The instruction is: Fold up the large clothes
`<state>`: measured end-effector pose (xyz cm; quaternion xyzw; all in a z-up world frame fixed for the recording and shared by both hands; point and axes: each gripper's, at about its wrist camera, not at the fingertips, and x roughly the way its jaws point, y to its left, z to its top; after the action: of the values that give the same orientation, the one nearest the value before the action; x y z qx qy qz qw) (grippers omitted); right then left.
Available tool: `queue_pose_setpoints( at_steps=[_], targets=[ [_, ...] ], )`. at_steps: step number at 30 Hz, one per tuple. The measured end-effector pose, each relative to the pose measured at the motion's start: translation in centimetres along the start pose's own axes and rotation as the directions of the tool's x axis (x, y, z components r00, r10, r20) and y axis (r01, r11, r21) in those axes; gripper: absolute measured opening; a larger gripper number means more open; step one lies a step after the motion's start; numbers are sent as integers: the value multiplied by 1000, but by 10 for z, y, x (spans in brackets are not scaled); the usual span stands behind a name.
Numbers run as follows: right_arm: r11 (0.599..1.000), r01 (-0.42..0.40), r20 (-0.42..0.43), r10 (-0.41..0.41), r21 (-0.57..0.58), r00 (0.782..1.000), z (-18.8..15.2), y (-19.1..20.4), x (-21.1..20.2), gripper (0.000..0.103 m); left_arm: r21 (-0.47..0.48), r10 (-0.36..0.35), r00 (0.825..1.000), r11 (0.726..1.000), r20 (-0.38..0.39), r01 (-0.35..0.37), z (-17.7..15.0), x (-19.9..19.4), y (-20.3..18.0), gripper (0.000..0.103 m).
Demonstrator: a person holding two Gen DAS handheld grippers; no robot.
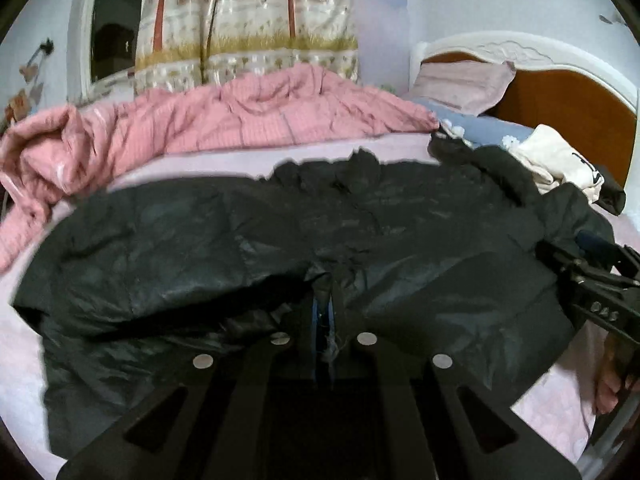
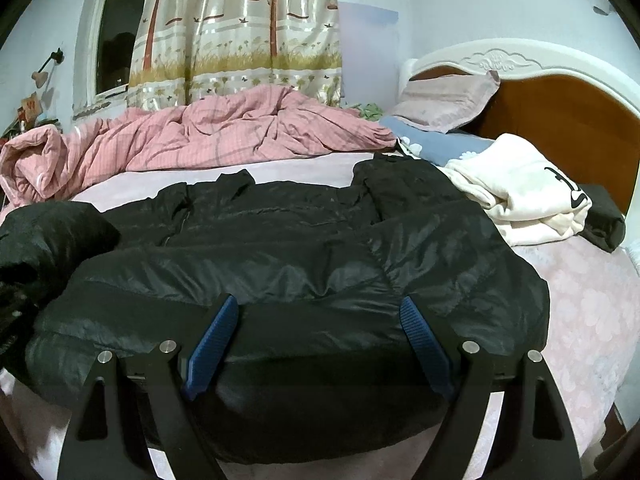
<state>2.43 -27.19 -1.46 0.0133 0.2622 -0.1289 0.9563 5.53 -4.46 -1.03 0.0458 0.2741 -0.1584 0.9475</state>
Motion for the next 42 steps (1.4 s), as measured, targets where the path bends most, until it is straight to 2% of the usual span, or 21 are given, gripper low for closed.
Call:
queue_pose_setpoints(
  at_steps=[2, 3, 5, 8, 10, 11, 13, 15, 19, 22, 26, 28, 33, 36, 39, 42],
  targets=[
    [1000, -9, 3, 9, -3, 1000, 0, 0, -1, 85, -4, 26, 998, 1000, 53, -26, 4, -18, 4, 8],
    [1000, -7, 5, 7, 0, 1000, 0, -1, -1, 85, -10, 35, 997, 999, 73, -34, 6, -26, 8, 16],
    [1000, -2, 5, 2, 7, 1000, 0, -1, -1, 85, -38, 53, 992, 998, 114, -49, 8, -41, 16, 25],
    [1000, -5, 6, 5, 13, 1000, 0, -1, -2, 85, -62, 96, 982, 994, 162, -87, 10, -54, 28, 50],
    [1000, -1, 10, 1, 7, 1000, 0, 0, -5, 85, -72, 130, 974, 990, 186, -119, 11, -58, 34, 53],
    [1000, 0, 15, 0, 1, 1000, -1, 1, -7, 85, -83, 141, 971, 988, 191, -127, 12, -59, 38, 59],
    [1000, 1, 25, -1, -14, 1000, -2, 2, -10, 86, -115, 152, 966, 985, 209, -130, 14, -64, 47, 76],
    [999, 5, 31, -4, -31, 999, -2, 5, -11, 86, -139, 177, 957, 979, 232, -147, 15, -68, 54, 98],
    [998, 35, 53, -32, -56, 998, -2, 12, -14, 86, -114, 215, 952, 974, 219, -193, 17, -63, 62, 102],
    [996, 47, 93, -40, -76, 995, -3, 17, -21, 86, -99, 175, 968, 982, 182, -159, 15, -54, 66, 102],
    [997, 36, 133, -26, -73, 991, -3, 20, -30, 93, -107, 187, 967, 979, 173, -171, 12, -52, 69, 102],
    [998, 28, 143, -19, -65, 990, -1, 19, -32, 103, -100, 213, 959, 975, 185, -197, 11, -54, 70, 102],
    [998, 20, 151, -11, -56, 988, 0, 16, -34, 103, -99, 284, 933, 958, 222, -268, 9, -61, 76, 102],
    [998, 17, 148, -8, -55, 989, 2, 15, -34, 103, -83, 342, 910, 940, 235, -332, 9, -62, 78, 102],
    [998, -6, 159, 17, -66, 987, 2, 14, -36, 103, -75, 343, 912, 939, 226, -334, 8, -60, 82, 102],
    [996, 20, 170, -4, -92, 985, -1, 17, -37, 103, -85, 350, 911, 937, 217, -340, 8, -60, 88, 102]
  ],
)
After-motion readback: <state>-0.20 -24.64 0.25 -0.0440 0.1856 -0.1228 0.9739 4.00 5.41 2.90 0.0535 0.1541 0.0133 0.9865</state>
